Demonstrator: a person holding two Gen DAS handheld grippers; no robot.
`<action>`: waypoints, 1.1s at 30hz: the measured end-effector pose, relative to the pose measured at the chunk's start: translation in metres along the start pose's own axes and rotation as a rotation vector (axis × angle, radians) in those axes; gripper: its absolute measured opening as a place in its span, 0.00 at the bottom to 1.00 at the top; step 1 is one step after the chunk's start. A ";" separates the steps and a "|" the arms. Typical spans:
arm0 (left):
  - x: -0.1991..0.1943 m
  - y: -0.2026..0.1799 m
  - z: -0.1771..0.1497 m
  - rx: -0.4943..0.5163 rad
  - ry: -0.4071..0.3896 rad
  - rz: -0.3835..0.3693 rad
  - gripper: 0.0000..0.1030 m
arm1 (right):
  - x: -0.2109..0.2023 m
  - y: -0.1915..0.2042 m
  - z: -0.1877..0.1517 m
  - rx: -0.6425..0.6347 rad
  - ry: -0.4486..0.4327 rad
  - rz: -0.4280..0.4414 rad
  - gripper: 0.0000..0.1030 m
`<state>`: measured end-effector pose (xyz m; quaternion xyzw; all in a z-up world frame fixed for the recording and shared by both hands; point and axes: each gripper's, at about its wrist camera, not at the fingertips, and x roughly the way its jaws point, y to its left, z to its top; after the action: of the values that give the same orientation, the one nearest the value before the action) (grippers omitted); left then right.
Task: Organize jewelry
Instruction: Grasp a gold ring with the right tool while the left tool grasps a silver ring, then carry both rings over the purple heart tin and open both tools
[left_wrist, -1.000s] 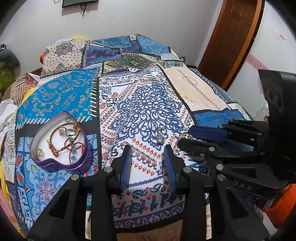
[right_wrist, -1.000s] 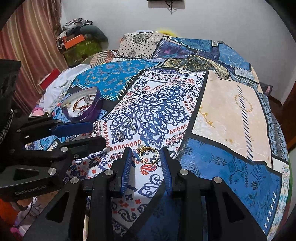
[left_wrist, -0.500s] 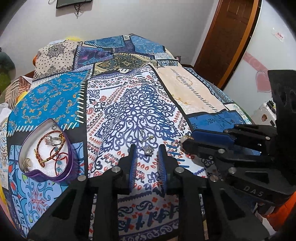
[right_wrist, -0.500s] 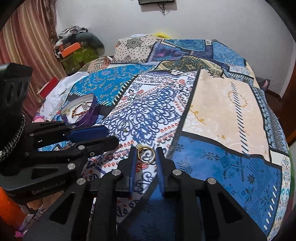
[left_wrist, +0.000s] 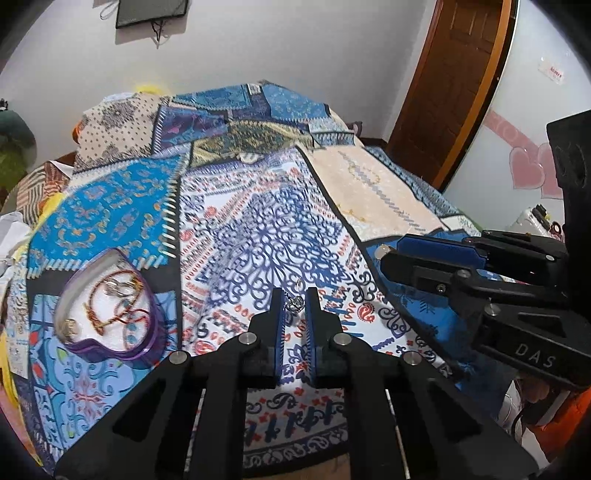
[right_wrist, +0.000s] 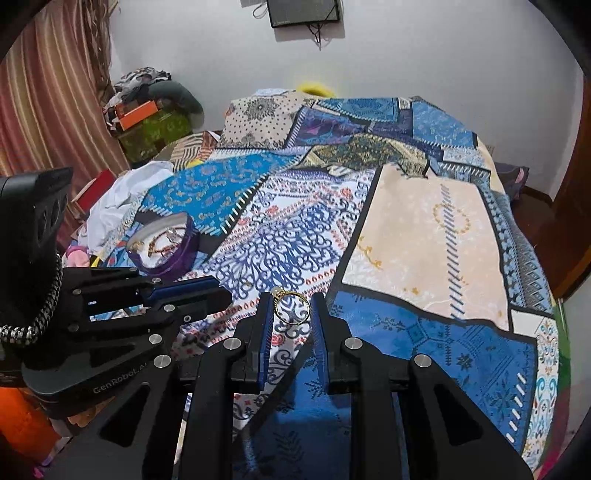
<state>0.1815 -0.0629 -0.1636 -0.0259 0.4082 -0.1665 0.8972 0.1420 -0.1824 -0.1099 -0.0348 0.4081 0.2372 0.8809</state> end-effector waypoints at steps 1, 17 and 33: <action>-0.004 0.001 0.001 -0.001 -0.010 0.003 0.09 | -0.003 0.002 0.002 -0.003 -0.007 -0.002 0.18; -0.088 0.036 0.014 -0.043 -0.206 0.078 0.09 | -0.027 0.043 0.030 -0.058 -0.108 0.006 0.18; -0.142 0.102 0.008 -0.133 -0.337 0.189 0.09 | -0.014 0.105 0.059 -0.142 -0.156 0.082 0.18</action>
<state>0.1288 0.0780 -0.0738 -0.0742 0.2632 -0.0473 0.9607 0.1289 -0.0801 -0.0463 -0.0617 0.3216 0.3031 0.8949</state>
